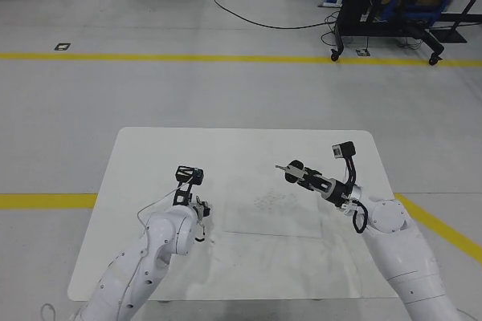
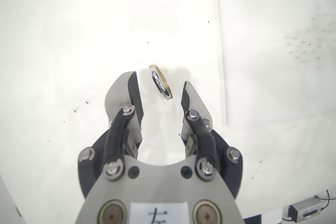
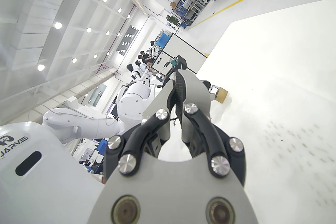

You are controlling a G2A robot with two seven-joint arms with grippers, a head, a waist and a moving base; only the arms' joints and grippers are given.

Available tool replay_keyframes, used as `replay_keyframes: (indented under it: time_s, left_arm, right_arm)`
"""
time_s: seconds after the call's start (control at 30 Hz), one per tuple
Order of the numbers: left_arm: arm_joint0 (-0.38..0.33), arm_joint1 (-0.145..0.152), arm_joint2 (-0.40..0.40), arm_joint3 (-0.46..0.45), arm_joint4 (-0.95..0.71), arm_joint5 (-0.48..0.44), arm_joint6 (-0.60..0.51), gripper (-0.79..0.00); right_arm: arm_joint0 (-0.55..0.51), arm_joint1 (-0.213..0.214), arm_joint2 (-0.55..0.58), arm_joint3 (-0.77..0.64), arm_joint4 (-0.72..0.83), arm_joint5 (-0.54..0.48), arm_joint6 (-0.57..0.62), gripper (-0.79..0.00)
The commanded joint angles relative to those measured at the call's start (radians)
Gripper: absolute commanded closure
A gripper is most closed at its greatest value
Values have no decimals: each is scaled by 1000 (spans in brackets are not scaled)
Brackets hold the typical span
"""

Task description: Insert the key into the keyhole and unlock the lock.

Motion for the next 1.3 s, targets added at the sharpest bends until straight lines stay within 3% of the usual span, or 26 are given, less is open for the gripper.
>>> replay_keyframes:
  time_s: [0.0,0.13,0.2,0.23,0.7,1.03,1.13,1.27]
  left_arm:
    - [-7,-3,2,10,12,-1,-1,-323]
    - [-19,-9,6,23,29,-8,0,-289]
    - [-22,-13,13,22,39,-9,-3,-126]
    - [-22,-15,16,20,38,-11,-4,0]
    - [10,-24,-1,-1,68,-38,-39,0]
    - [66,-24,-57,-21,38,-77,41,0]
    - [97,-26,-96,-51,-65,-104,128,0]
    - [162,-30,-216,-52,-428,-241,341,0]
  right_arm:
    - [0,0,0,0,0,0,0,0]
    - [0,0,0,0,0,0,0,0]
    - [0,0,0,0,0,0,0,0]
    - [0,0,0,0,0,0,0,0]
    - [0,0,0,0,0,0,0,0]
    - [0,0,0,0,0,0,0,0]
    - [0,0,0,0,0,0,0,0]
    - [0,0,0,0,0,0,0,0]
